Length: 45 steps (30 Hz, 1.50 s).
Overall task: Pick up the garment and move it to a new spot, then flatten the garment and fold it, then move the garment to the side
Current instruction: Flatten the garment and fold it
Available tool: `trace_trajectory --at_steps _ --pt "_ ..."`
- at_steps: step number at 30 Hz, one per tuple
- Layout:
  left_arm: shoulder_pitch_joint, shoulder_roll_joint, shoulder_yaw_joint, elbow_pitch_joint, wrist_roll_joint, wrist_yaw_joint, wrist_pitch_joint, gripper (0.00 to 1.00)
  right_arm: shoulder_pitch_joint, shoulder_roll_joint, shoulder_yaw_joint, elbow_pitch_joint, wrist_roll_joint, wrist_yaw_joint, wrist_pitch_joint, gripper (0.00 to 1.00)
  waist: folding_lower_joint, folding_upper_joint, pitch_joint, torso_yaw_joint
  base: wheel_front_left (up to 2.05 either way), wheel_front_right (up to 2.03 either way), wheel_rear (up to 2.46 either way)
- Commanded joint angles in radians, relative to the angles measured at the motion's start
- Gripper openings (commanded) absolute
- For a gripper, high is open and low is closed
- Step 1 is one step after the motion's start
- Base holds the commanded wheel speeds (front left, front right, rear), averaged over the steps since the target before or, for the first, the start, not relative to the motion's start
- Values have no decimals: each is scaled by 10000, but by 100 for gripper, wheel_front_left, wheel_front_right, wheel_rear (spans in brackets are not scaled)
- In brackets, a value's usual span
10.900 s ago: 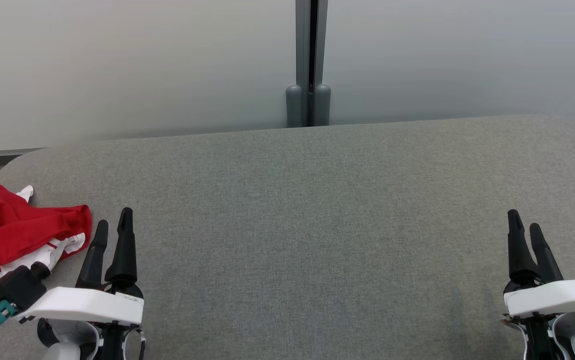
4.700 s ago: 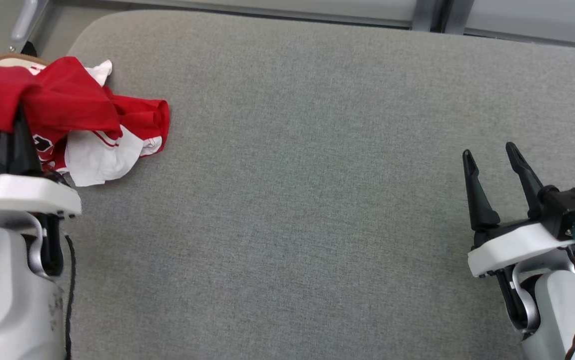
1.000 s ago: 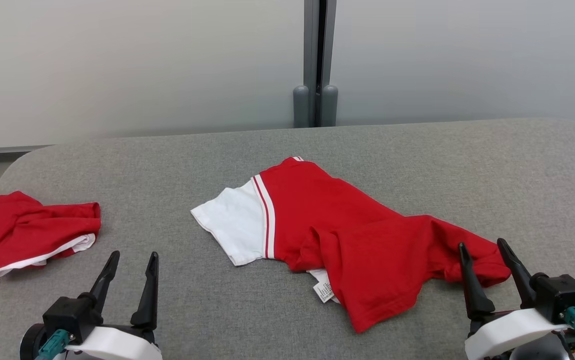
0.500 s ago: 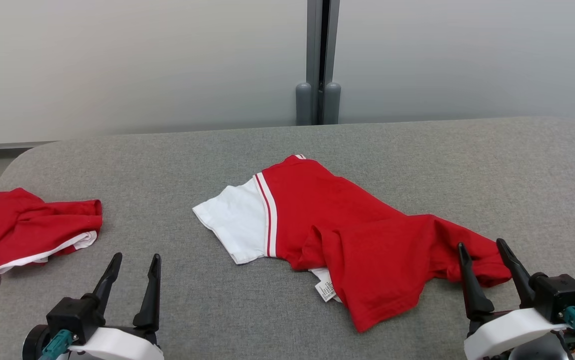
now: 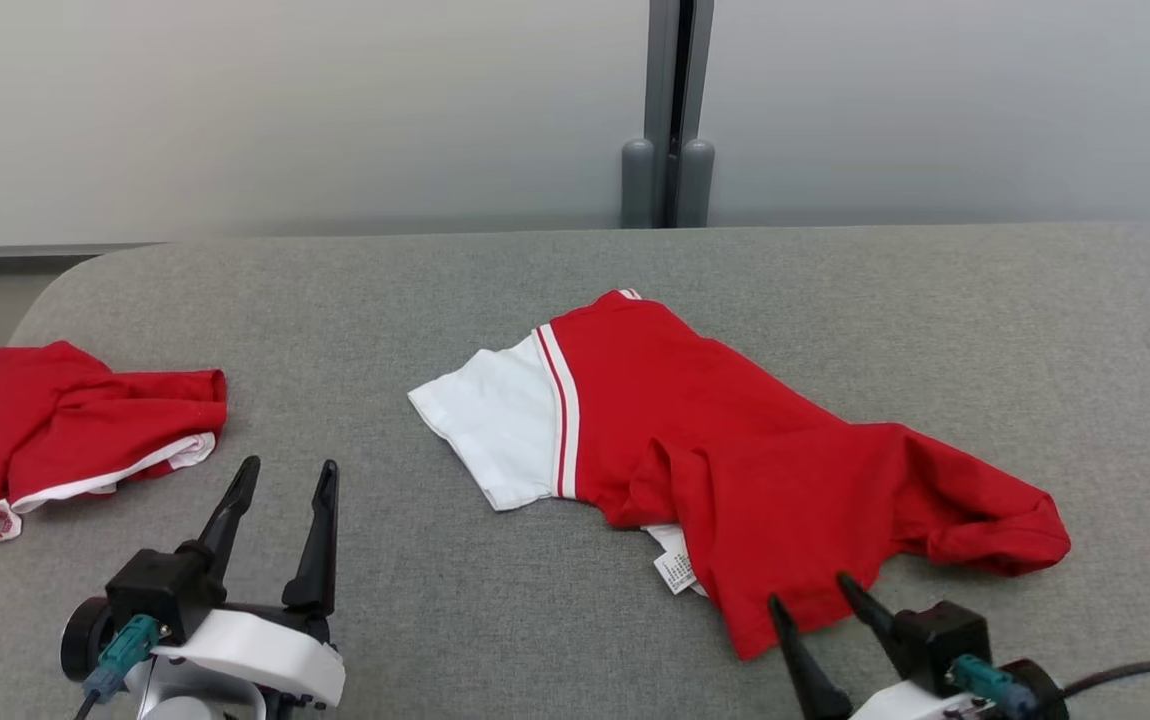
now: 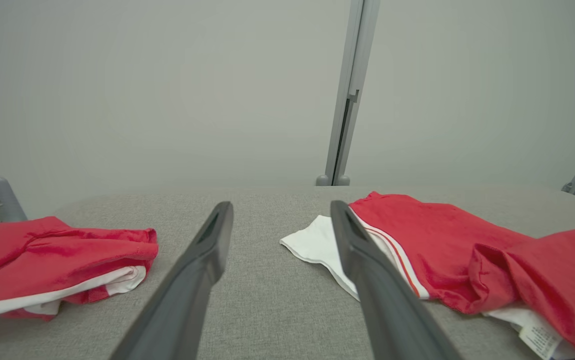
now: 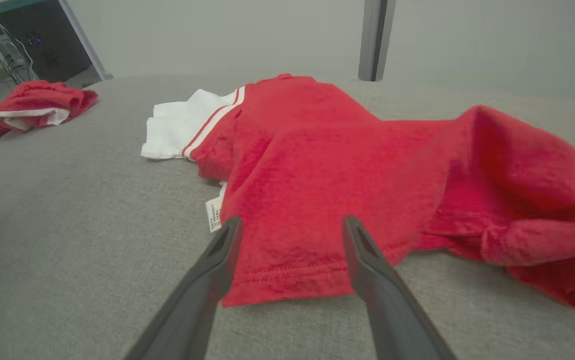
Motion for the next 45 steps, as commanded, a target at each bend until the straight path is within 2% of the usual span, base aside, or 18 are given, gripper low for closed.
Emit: trace_trajectory --at_steps 1,4,9,10,11,13,16,22,31,39,45 --pt "-253 -4 -11 -18 65 -22 -49 100 -90 -51 236 237 -11 -3 101 100 0 -1 256 219 0 0 0" --pt "-520 -95 -69 18 147 -99 -49 100 -333 -80 838 875 -15 -3 147 100 0 -1 524 437 0 0 0" --pt "-843 -246 -65 30 277 -222 -55 100 -823 -113 1216 1924 -265 -3 53 100 0 -1 870 697 0 0 0" --pt "-890 -275 -33 27 299 -243 -56 100 -930 -104 1209 2063 -289 -3 -15 74 0 -1 920 723 0 0 0" --pt "-920 -301 5 12 331 -270 -56 100 -1013 -88 1197 2194 -294 -3 -83 43 0 -1 960 737 0 0 0" --pt "-935 -366 70 0 377 -278 -57 100 -1083 -60 1115 2317 -196 -1 -272 0 0 -1 1018 745 0 0 0" --pt "-945 -414 156 -28 438 -316 -57 100 -1154 -38 966 2285 -96 -1 -482 0 0 -1 1087 720 0 0 0" --pt "-917 -484 462 -107 607 -392 -58 100 -1175 -50 313 1377 67 -3 -1009 0 0 -1 1199 445 0 0 0" --pt "-1077 -626 737 -47 837 -530 -59 100 -1179 -235 -1548 -229 -105 -3 -634 0 0 -1 1294 60 0 0 0" --pt "-1469 -792 788 -106 1000 -696 -60 100 -1902 -400 -2932 -62 -109 -3 -424 0 0 -1 1811 162 0 0 0" --pt "-1889 -944 807 -170 1133 -793 -60 100 -3006 -743 -3477 833 31 -3 -426 0 0 -1 2424 355 0 0 0"
